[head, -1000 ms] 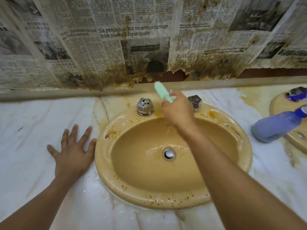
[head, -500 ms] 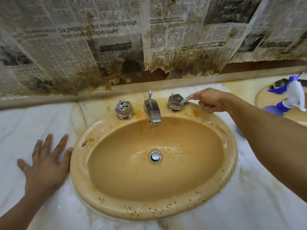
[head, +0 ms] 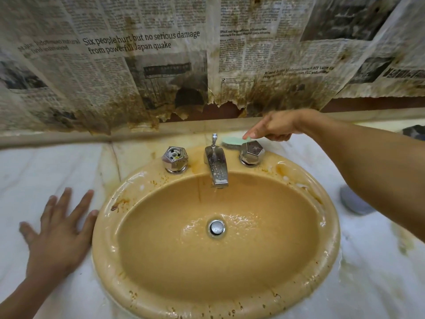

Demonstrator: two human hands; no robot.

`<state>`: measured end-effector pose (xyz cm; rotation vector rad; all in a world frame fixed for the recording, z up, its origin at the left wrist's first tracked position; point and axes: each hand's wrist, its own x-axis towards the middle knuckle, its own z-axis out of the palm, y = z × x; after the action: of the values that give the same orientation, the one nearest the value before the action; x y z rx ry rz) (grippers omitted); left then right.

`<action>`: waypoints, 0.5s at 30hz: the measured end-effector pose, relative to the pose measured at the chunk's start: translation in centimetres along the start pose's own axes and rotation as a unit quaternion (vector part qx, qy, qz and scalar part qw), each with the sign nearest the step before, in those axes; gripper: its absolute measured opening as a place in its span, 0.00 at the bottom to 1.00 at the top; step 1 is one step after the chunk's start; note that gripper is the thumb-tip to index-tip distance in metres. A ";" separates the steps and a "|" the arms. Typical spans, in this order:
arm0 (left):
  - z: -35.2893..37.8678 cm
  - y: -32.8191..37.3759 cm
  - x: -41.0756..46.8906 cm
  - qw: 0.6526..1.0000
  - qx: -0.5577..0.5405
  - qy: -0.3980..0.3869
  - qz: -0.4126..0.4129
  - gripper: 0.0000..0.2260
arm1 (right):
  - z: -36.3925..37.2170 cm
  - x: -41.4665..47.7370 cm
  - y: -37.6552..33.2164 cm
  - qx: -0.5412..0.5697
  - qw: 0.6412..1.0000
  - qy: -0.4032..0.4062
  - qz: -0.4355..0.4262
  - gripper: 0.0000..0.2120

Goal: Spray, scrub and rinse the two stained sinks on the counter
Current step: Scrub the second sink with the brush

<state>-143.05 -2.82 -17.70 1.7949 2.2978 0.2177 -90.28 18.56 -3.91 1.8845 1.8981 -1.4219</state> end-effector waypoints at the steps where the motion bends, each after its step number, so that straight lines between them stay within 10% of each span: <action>1: -0.1 0.1 0.0 1.000 0.006 0.000 0.000 0.25 | 0.0 0.2 -0.5 -0.014 1.000 -0.004 -0.008 0.11; 15: -1.0 1.2 -0.7 0.999 0.045 -0.009 -0.009 0.29 | 2.6 4.8 -6.5 -0.072 0.993 -0.027 -0.089 0.10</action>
<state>-141.99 -3.23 -16.40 1.8089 2.3456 0.0947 -98.03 21.76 -5.16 1.6311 2.1262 -1.3251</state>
